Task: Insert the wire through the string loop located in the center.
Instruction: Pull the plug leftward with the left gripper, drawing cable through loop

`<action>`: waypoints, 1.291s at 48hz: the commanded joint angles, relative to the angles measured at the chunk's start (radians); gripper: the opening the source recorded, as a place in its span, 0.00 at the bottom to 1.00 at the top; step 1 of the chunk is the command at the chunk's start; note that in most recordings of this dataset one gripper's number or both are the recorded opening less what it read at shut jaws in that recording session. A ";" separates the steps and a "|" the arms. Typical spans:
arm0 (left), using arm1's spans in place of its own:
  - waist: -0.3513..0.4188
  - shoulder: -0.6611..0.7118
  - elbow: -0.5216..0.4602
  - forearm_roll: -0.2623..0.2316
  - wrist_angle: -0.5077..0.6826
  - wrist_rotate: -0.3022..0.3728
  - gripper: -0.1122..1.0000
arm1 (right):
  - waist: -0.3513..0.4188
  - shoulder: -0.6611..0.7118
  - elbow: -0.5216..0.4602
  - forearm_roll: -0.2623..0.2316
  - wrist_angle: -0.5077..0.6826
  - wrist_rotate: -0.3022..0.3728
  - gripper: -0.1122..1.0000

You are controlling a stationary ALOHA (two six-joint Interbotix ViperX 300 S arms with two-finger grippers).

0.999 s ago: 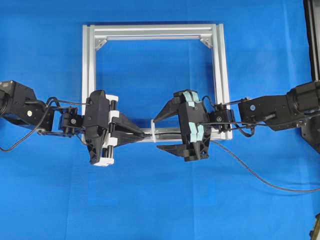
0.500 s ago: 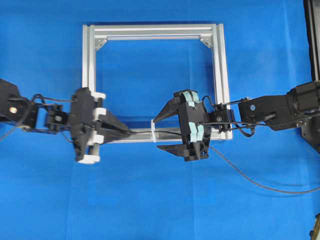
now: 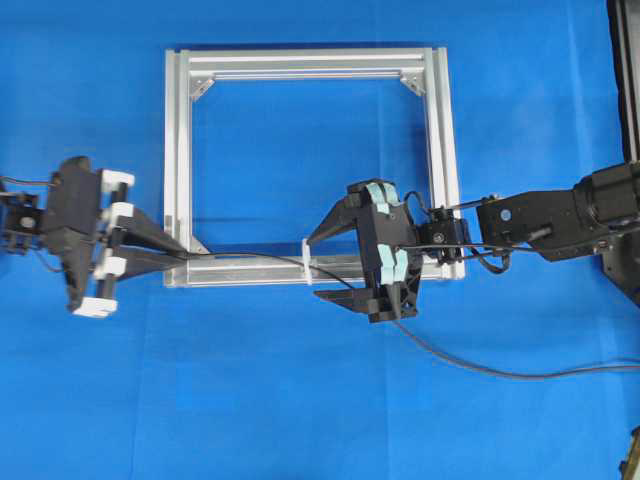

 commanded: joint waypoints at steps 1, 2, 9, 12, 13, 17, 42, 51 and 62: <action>-0.011 -0.058 0.028 0.003 0.014 -0.006 0.18 | -0.003 -0.018 -0.009 0.000 -0.005 -0.002 0.94; -0.012 -0.071 0.035 0.003 0.020 -0.009 0.18 | -0.003 -0.020 -0.009 0.000 -0.003 -0.002 0.94; -0.026 -0.130 0.074 0.003 0.048 -0.009 0.18 | -0.003 -0.020 -0.011 0.000 -0.003 -0.002 0.94; -0.028 -0.143 0.081 0.003 0.061 -0.003 0.18 | -0.003 -0.018 -0.011 -0.002 -0.003 -0.002 0.95; -0.028 -0.146 0.081 0.003 0.064 -0.002 0.18 | -0.002 -0.018 -0.012 -0.002 -0.003 -0.002 0.94; -0.028 -0.149 0.087 0.003 0.077 0.011 0.18 | -0.002 -0.018 -0.011 -0.002 -0.005 -0.002 0.94; -0.028 -0.160 0.091 0.003 0.078 0.028 0.18 | 0.003 -0.020 -0.012 -0.002 -0.005 -0.002 0.94; -0.028 -0.152 0.083 0.003 0.103 0.005 0.49 | 0.005 -0.018 -0.014 -0.002 -0.005 -0.002 0.94; -0.009 -0.149 0.080 0.003 0.129 0.005 0.93 | 0.008 -0.018 -0.015 -0.002 -0.003 -0.002 0.94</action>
